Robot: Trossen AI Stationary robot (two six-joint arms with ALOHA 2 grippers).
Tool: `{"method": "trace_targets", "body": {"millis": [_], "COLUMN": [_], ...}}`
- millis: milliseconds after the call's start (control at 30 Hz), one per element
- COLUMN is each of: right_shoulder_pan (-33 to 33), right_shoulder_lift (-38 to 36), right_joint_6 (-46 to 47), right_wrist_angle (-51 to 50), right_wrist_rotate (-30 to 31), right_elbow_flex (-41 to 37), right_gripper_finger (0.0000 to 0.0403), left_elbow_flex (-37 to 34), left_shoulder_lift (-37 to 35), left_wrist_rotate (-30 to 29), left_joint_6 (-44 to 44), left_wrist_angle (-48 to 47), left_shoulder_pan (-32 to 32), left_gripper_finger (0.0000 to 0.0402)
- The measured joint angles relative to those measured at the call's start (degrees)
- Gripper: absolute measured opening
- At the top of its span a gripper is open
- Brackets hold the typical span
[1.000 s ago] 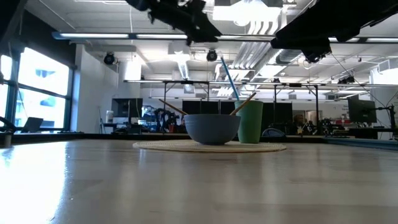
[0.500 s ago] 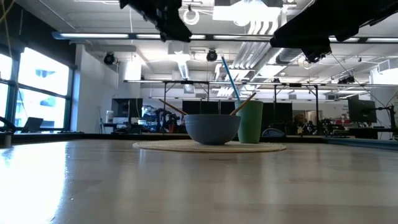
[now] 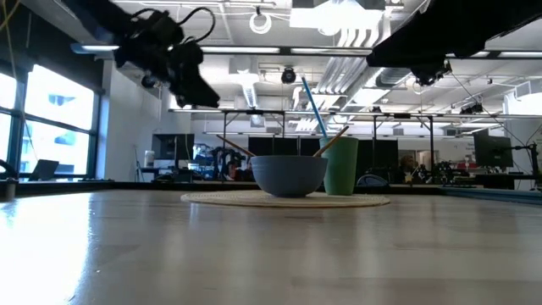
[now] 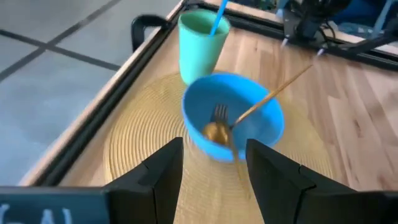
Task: Pick & Place Utensil
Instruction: Return to Home Position
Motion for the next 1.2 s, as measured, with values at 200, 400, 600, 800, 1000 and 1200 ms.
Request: {"method": "trace_targets", "body": {"millis": [200, 400, 600, 800, 1000, 1200], "right_shoulder_pan": [-9.4, -20.2, -26.7, -30.2, -31.7, -31.5], "right_shoulder_lift": [-1.8, -5.0, -13.0, -22.8, -29.0, -30.9], "right_joint_6": [-2.4, -7.1, -9.7, -13.4, -15.1, -15.1], "right_wrist_angle": [-0.7, -1.6, -7.4, -8.9, -10.7, -13.2], "right_wrist_rotate": [-19.2, -32.0, -38.6, -46.7, -47.1, -47.1], "right_elbow_flex": [0.0, 0.0, 0.0, 0.0, 0.0, 0.0], "right_gripper_finger": [0.009, 0.009, 0.009, 0.009, 0.009, 0.009], "left_elbow_flex": [-10.6, -15.6, -21.8, -28.2, -33.6, -37.7], "left_shoulder_lift": [-4.4, -8.2, -14.8, -24.5, -35.7, -47.4], "left_wrist_rotate": [0.7, 0.6, 0.6, 1.9, 3.7, -0.8], "left_joint_6": [-2.9, -2.1, -0.8, -2.2, -3.5, -9.8], "left_wrist_angle": [6.9, 7.1, 9.1, 9.5, 9.5, 7.9], "left_shoulder_pan": [3.3, 3.4, 3.3, 3.3, 3.3, 3.1], "left_gripper_finger": [0.0172, 0.0172, 0.0172, 0.0172, 0.0172, 0.0172]}}
